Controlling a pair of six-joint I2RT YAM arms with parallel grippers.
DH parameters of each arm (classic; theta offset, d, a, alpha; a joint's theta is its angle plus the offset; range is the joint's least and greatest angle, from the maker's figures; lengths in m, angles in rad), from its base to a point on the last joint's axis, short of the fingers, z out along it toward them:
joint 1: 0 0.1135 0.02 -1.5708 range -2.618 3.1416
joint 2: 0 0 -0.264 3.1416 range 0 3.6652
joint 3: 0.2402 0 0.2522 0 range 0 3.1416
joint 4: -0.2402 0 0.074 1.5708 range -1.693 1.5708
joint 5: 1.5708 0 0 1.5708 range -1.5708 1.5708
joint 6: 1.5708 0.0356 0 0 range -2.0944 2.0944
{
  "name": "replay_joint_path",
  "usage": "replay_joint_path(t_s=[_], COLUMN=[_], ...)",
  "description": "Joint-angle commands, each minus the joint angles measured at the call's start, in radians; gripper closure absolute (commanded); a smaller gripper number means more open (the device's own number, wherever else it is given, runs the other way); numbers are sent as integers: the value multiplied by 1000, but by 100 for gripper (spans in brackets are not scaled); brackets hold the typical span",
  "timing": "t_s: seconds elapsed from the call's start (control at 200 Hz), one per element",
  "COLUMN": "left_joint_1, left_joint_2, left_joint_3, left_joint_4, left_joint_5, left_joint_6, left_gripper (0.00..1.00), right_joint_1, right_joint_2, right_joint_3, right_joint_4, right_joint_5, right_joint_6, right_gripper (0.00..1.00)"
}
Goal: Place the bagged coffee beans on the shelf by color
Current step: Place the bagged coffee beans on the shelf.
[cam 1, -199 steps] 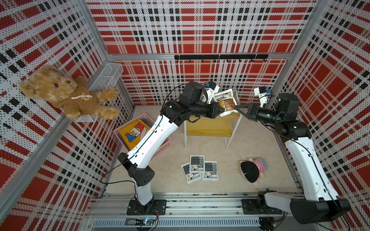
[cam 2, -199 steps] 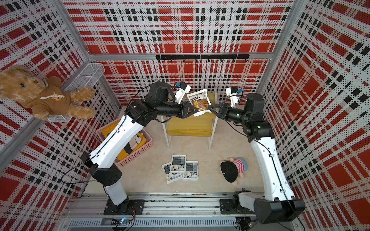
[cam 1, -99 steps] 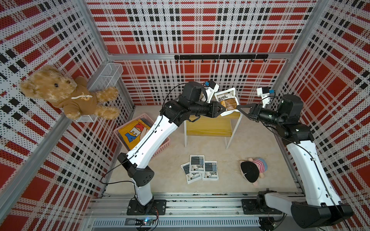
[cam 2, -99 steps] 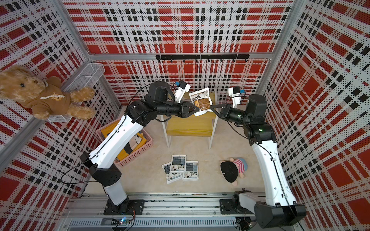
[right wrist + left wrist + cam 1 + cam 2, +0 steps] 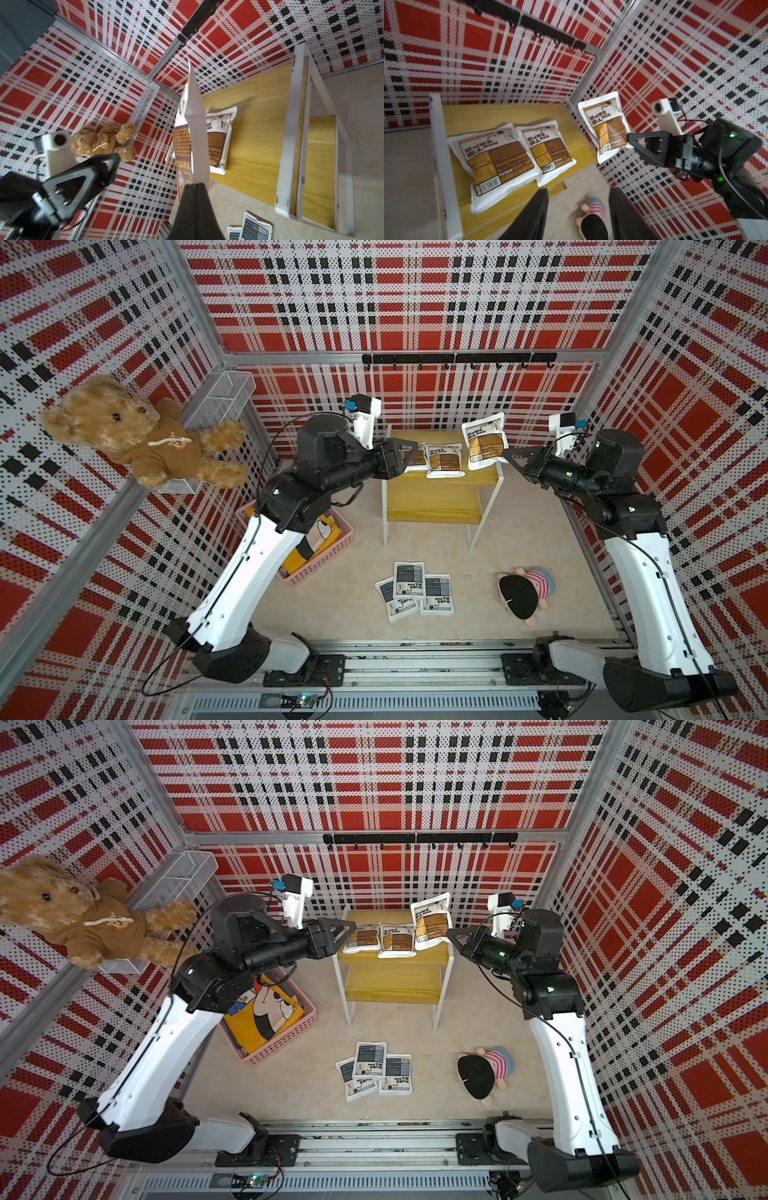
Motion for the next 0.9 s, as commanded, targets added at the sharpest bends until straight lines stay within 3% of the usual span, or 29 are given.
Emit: replay_joint_path(t_s=[0.0,0.331,0.897], left_joint_1=[7,9,19], left_joint_2=[-70,-215,-288], left_joint_3=[-48,-222,-303], left_joint_4=[58,88,75], left_joint_5=[-105,-172,-175], left_joint_6=[-5,-26,-42], left_gripper=[43,38,36], right_joint_1=[-7,11,45], right_joint_2=[25,67,112], right_joint_3=[22,25,9], right_joint_4=[-70,-59,-22], right_joint_5=[82,130,131], right_joint_6=[-23,-15,12], right_gripper=[100,100,100])
